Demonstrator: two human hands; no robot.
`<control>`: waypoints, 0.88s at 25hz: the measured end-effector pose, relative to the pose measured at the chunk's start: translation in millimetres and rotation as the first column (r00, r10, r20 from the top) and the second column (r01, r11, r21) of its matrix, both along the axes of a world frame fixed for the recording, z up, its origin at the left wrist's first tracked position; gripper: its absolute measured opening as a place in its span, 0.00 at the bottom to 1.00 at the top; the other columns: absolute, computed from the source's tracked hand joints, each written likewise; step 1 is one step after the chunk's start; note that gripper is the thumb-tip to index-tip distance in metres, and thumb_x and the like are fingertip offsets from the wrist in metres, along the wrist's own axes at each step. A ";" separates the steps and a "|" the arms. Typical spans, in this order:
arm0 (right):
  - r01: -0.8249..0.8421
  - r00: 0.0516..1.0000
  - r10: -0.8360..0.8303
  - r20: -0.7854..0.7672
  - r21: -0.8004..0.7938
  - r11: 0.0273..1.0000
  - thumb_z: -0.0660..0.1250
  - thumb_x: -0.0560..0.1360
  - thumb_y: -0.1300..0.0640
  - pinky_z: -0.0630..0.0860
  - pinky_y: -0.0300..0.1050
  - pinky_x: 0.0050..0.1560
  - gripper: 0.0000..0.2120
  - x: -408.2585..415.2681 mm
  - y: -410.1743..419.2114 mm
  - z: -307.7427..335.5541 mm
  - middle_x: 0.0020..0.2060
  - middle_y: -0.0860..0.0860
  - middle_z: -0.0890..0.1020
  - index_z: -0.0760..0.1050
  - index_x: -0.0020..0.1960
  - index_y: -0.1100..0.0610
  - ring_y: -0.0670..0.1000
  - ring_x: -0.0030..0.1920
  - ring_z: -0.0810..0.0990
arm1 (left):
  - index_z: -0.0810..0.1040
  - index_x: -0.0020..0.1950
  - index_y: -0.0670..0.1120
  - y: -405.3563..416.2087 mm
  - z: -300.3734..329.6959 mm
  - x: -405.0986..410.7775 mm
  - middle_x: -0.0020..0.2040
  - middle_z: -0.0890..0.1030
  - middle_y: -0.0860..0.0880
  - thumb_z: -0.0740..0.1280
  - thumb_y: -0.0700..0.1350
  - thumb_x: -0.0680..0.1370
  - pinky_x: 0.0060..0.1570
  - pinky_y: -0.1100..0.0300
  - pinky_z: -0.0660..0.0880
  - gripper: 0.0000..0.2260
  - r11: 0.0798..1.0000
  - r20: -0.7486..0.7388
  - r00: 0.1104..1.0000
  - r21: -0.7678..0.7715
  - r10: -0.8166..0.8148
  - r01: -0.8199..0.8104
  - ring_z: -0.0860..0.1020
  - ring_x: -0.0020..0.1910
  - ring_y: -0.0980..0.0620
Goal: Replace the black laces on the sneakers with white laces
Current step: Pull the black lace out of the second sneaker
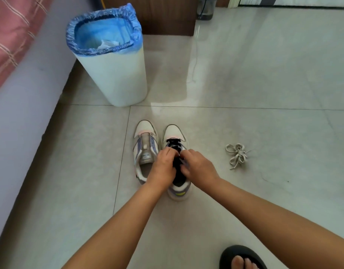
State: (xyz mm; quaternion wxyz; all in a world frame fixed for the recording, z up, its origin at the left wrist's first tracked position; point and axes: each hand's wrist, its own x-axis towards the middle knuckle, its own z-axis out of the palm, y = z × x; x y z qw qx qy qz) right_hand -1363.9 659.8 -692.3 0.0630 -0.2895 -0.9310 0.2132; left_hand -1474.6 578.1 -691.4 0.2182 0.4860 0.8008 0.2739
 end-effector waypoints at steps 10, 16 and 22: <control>-0.007 0.979 -0.015 -0.205 -0.106 0.994 0.62 0.75 0.57 0.71 0.42 0.36 0.08 -5.2 9.1 -6.3 0.40 0.50 0.77 0.79 0.49 0.57 0.49 0.39 0.74 | 0.78 0.60 0.40 -14.3 2.3 -14.6 0.55 0.78 0.47 0.67 0.30 0.70 0.61 0.65 0.71 0.19 0.989 0.232 0.973 0.142 -0.006 -0.027 0.77 0.57 0.51; 0.332 0.818 -0.566 0.107 -0.891 0.311 0.62 0.78 0.60 0.71 0.38 0.38 0.08 -11.7 26.2 9.4 0.34 0.51 0.76 0.76 0.40 0.58 0.48 0.36 0.73 | 0.74 0.66 0.43 -1.7 7.1 -22.1 0.61 0.71 0.49 0.69 0.35 0.71 0.61 0.68 0.66 0.23 0.967 0.216 0.958 -0.127 -0.189 0.220 0.69 0.61 0.53; 0.110 0.972 -0.230 -0.048 -0.771 0.627 0.65 0.70 0.70 0.72 0.32 0.45 0.14 12.5 23.4 18.9 0.47 0.52 0.76 0.74 0.51 0.55 0.46 0.46 0.75 | 0.81 0.52 0.41 3.8 1.9 -11.1 0.50 0.79 0.46 0.70 0.39 0.73 0.51 0.53 0.73 0.08 1.000 0.148 0.989 -0.010 0.004 -0.003 0.76 0.51 0.47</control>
